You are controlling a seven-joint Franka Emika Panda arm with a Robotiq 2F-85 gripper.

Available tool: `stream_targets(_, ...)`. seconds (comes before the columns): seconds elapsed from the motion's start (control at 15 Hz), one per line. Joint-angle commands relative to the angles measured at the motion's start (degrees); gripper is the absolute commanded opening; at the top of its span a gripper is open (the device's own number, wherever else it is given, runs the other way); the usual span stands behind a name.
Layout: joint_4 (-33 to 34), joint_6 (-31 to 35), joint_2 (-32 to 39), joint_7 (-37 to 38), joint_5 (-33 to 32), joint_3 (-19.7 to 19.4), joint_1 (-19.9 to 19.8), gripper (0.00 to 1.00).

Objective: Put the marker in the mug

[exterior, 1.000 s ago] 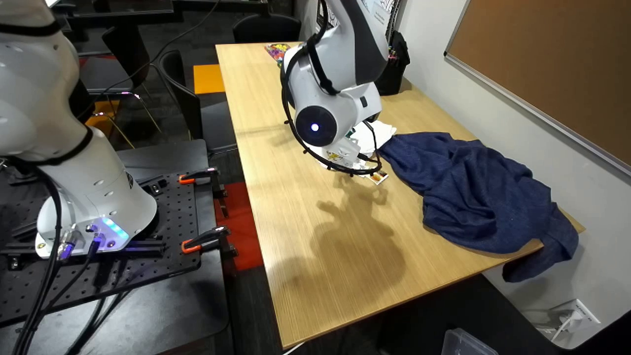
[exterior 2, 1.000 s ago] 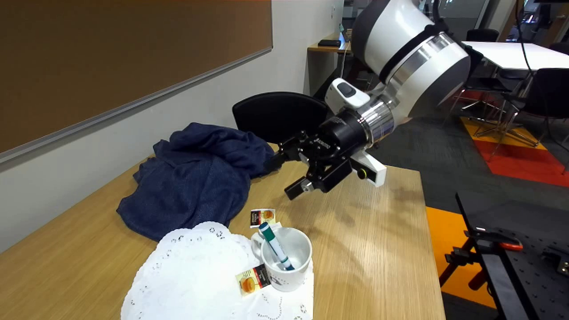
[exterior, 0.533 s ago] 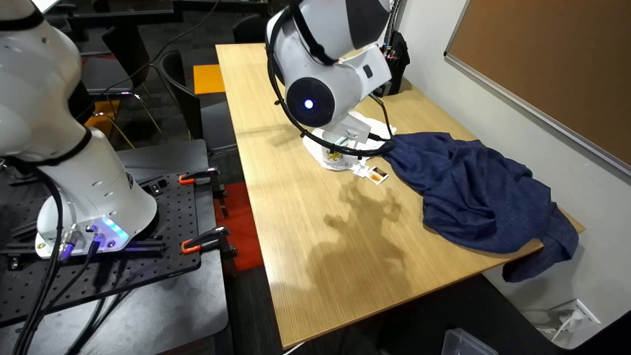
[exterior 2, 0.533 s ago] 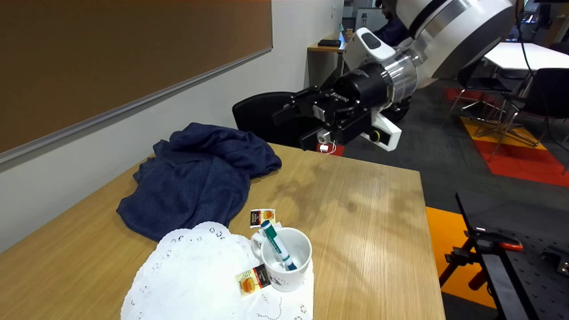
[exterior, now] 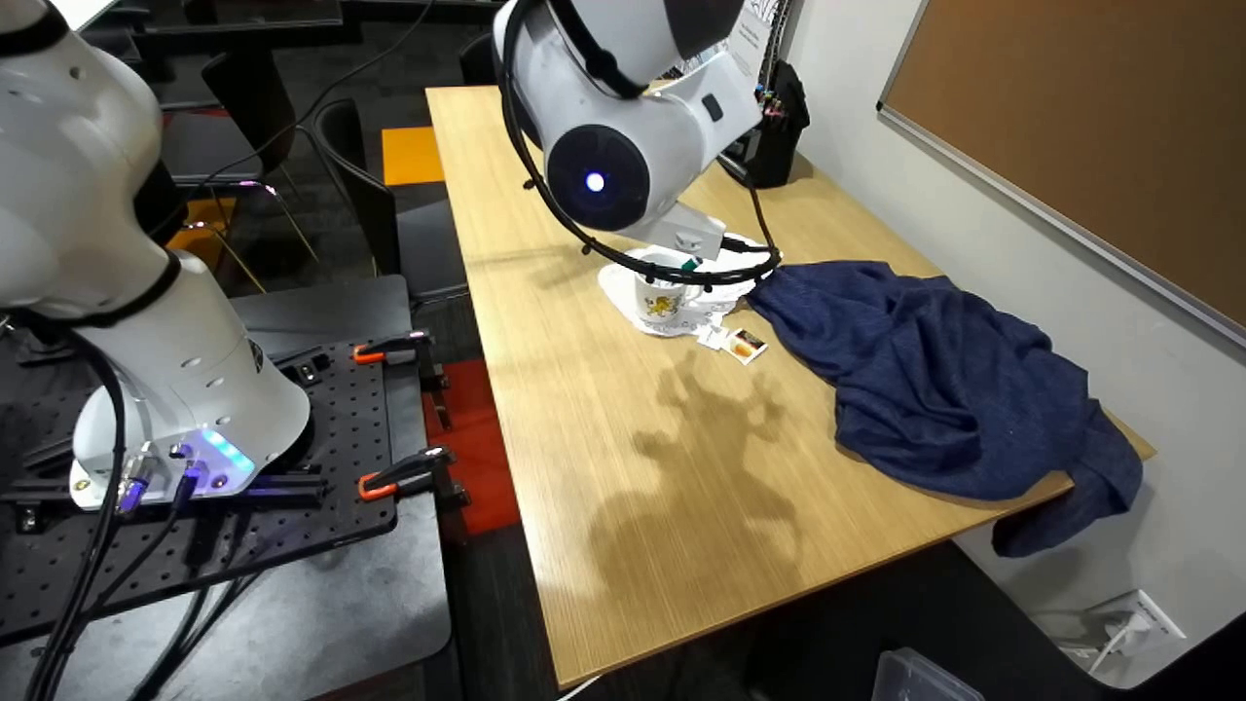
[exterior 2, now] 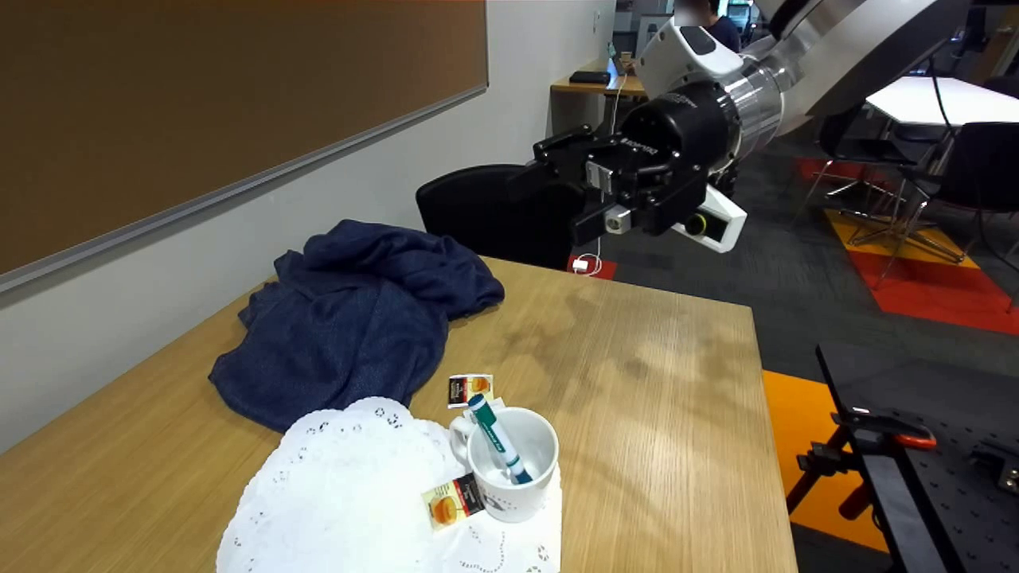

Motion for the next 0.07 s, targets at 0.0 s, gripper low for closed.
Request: stream_targets(0.0,-0.02,-0.09,-0.03,0.15,-0.15,0.59,-0.65,1.00)
